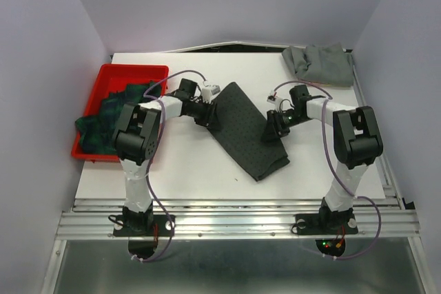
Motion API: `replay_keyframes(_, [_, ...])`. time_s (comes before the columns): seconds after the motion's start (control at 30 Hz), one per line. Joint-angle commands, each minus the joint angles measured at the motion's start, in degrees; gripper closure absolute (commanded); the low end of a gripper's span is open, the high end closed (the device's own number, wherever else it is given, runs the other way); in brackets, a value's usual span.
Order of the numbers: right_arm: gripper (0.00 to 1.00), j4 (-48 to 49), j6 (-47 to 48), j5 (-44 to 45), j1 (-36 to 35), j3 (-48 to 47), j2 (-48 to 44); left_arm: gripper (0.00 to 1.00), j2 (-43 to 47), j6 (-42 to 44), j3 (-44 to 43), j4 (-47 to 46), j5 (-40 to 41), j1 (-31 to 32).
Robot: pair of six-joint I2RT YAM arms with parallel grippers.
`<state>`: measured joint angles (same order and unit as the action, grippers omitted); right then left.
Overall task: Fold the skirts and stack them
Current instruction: Fold the skirt
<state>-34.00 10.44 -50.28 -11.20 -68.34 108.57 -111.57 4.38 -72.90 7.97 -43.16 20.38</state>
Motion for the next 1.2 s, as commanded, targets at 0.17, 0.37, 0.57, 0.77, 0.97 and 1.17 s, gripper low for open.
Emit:
replay_keyframes(0.17, [0.56,14.5,-17.5,-8.0,1.4,13.1,0.0,0.59,-14.5,1.9,-15.1,7.7,2.3,-4.7])
replay_keyframes(0.37, [0.56,24.0,-28.3,-10.9,-5.4,20.2,-5.0,0.6,-16.1,6.8,-24.1,12.0,4.1,-4.9])
replay_keyframes(0.57, [0.54,29.9,-39.1,-12.0,-5.3,13.2,-11.6,0.6,-1.5,10.5,-16.8,11.8,-0.7,-4.7])
replay_keyframes(0.77, [0.5,40.5,-44.5,-5.4,-3.7,3.8,-9.8,0.61,15.4,5.0,1.7,3.1,-12.7,-2.0])
replay_keyframes(0.97, [0.53,40.7,-44.8,-9.6,-3.0,-3.3,3.0,0.59,27.1,-8.1,20.2,-23.8,-13.9,9.2])
replay_keyframes(1.17, [0.53,43.6,-46.8,-10.2,-2.4,-5.3,6.7,0.6,15.5,-48.1,28.2,-69.3,-15.1,20.5])
